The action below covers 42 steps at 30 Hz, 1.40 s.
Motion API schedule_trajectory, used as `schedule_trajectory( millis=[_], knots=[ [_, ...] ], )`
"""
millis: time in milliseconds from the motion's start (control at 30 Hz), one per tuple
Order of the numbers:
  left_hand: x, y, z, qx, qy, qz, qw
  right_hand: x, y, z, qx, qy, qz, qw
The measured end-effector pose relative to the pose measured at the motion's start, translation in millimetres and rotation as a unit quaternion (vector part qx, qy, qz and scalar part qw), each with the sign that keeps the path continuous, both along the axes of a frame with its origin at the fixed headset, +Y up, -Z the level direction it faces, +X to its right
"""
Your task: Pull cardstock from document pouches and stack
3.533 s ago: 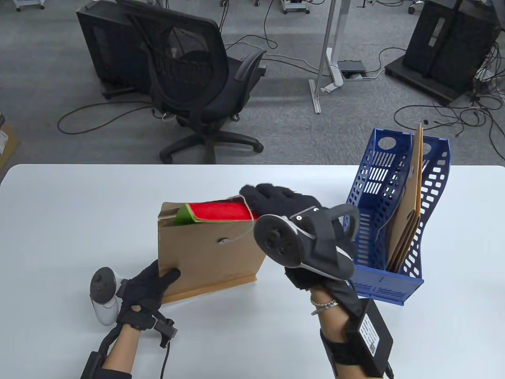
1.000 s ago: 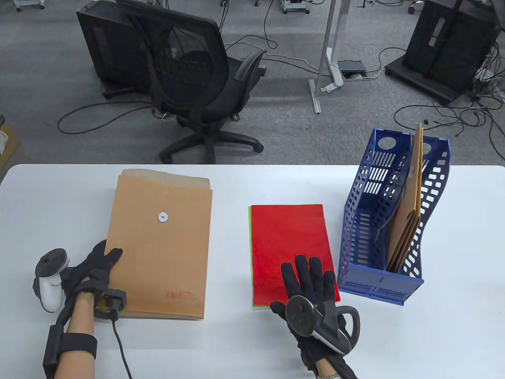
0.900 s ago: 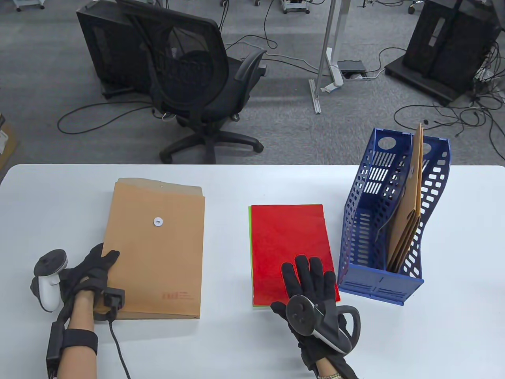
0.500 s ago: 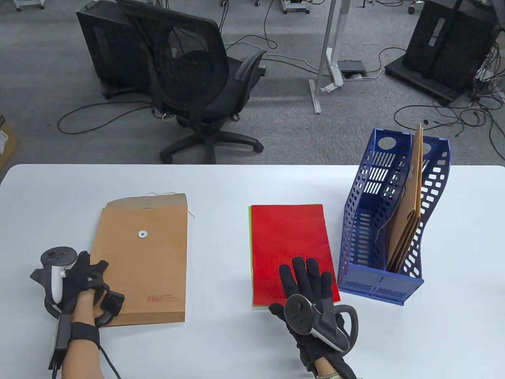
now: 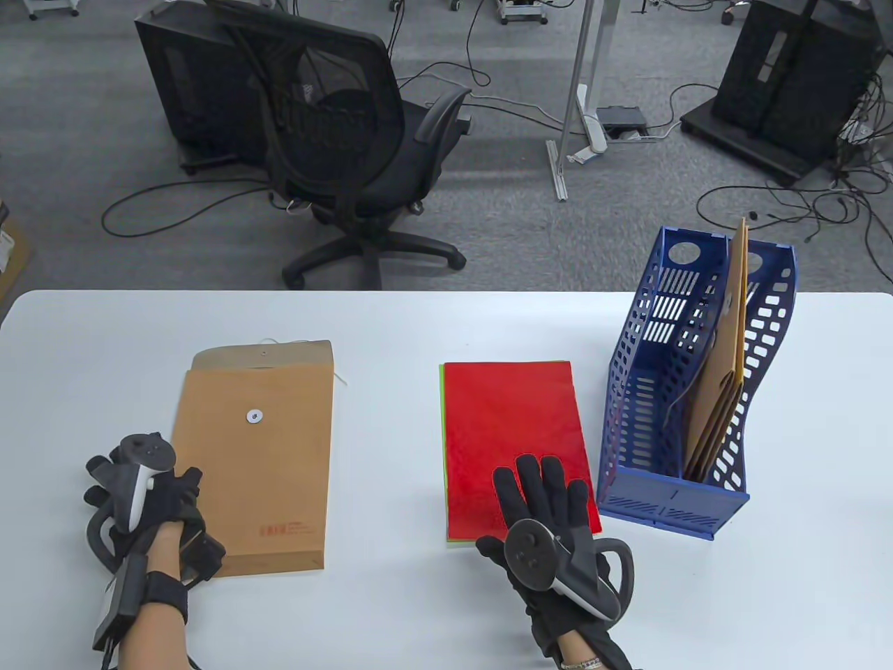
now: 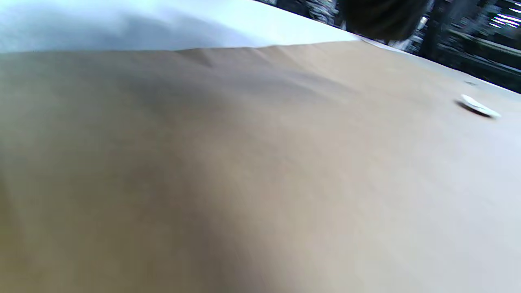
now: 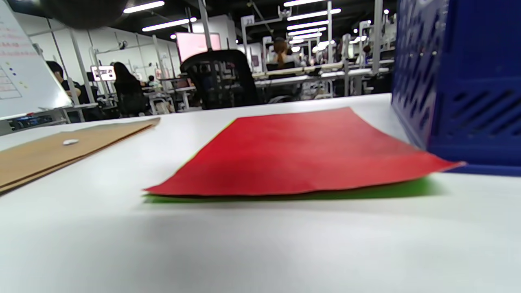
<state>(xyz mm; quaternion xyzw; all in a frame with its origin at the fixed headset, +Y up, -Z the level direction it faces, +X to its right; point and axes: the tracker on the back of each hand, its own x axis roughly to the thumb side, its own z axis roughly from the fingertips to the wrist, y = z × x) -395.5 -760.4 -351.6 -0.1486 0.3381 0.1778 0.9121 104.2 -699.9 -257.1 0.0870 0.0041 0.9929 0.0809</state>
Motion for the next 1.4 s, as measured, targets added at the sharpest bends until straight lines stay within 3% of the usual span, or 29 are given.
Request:
schedule_trajectory(
  millis=[100,200,300,367,433,533,767,1000,1100,1233,1400],
  knots=[
    [14.1,12.6,-4.4,-0.016,-0.075,0.010,0.997,0.6,-1.1,-0.5,-0.002,-0.001,-0.003,1.000],
    [40.8,35.1,-1.6,0.051,-0.161,0.022,0.985,0.7,-0.7,0.1,0.007,-0.004,-0.008,1.000],
    [73.8,59.2,10.1,0.127,-0.253,0.043,0.958,2.1,-1.3,-1.0,0.000,0.001,-0.034,0.999],
    [96.7,67.9,22.5,0.146,-0.292,0.104,0.940,4.1,-2.7,-1.6,-0.006,0.004,-0.067,0.998],
    [120.7,69.0,36.4,0.159,-0.319,0.148,0.923,6.7,-3.0,-1.9,0.000,0.000,-0.085,0.996],
    [152.4,63.4,57.2,0.142,-0.366,0.135,0.910,10.0,-2.0,-1.6,0.017,-0.013,-0.072,0.997],
    [179.1,36.5,93.0,0.132,-0.391,0.116,0.903,20.8,14.2,-1.0,0.087,-0.034,-0.094,0.991],
    [184.0,28.4,93.8,0.127,-0.403,0.114,0.899,72.6,91.9,1.5,0.246,-0.127,-0.154,0.948],
    [184.1,25.0,94.8,0.118,-0.409,0.109,0.898,99.7,120.7,1.4,0.284,-0.166,-0.157,0.931],
    [184.5,24.8,95.0,0.121,-0.409,0.107,0.898,124.6,138.9,0.9,0.311,-0.201,-0.164,0.914],
    [184.6,23.1,95.4,0.117,-0.412,0.104,0.898,137.3,143.2,-3.4,0.296,-0.220,-0.180,0.912]
  ],
)
